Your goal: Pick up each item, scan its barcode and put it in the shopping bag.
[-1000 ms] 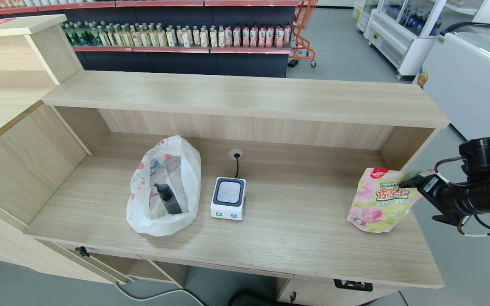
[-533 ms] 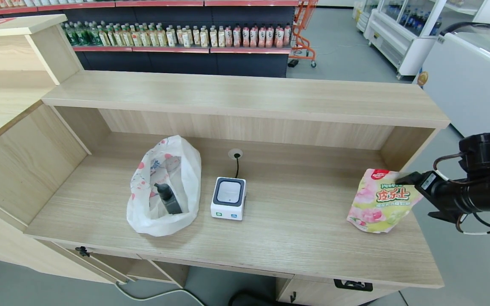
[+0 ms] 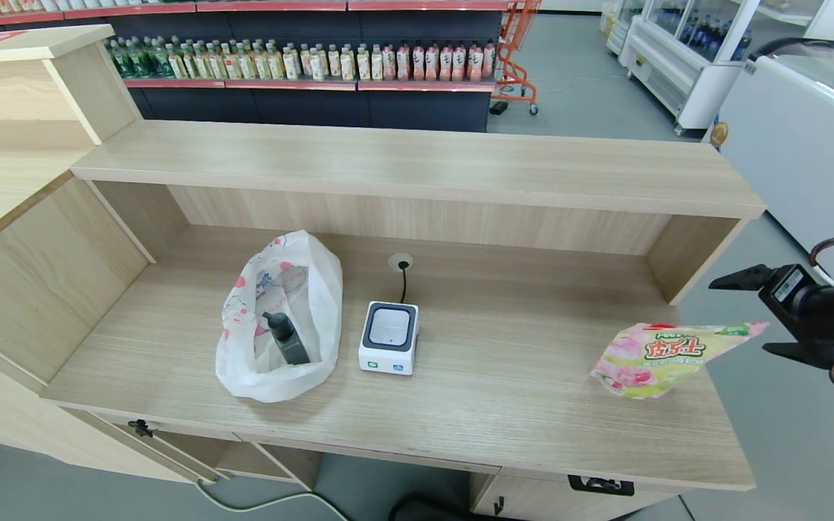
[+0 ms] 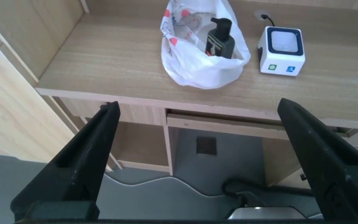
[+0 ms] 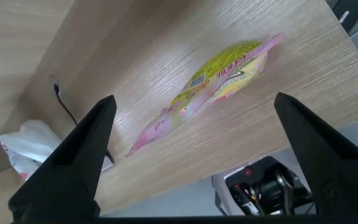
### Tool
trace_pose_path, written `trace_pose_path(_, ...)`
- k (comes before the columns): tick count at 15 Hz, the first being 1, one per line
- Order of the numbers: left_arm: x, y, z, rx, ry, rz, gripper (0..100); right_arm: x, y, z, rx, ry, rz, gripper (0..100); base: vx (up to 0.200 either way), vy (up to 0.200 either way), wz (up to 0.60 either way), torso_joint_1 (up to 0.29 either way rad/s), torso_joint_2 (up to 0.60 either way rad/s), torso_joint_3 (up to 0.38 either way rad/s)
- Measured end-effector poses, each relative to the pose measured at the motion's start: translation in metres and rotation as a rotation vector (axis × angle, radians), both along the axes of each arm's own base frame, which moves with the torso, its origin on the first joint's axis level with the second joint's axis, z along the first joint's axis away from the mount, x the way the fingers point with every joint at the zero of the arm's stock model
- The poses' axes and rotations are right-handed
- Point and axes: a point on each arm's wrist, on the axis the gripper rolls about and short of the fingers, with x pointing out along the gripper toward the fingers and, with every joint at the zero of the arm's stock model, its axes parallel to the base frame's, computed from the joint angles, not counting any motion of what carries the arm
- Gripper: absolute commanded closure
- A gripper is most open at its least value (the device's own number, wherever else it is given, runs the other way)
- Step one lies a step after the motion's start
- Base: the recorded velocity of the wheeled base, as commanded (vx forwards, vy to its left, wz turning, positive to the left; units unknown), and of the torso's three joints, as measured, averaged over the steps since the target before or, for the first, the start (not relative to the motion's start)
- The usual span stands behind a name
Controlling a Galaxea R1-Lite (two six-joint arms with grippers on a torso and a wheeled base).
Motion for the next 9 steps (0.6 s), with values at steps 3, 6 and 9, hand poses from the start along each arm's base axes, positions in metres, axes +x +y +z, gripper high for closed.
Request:
trace_pose_path(3,0.0,0.0,0.0,0.0,0.0,0.0,0,0.024,0.001,-0.023,0.024,0.033,0.004,0,0.0,0.0,0.0,0.0,0.0,0.0)
trace_pose_path(6,0.0,0.0,0.0,0.0,0.0,0.0,0,0.056,0.007,-0.052,0.018,0.035,0.028,0,0.0,0.0,0.0,0.0,0.0,0.0)
trace_pose_path(9,0.0,0.0,0.0,0.0,0.0,0.0,0,0.075,0.013,-0.086,-0.002,0.096,0.069,0,0.0,0.0,0.0,0.0,0.0,0.0)
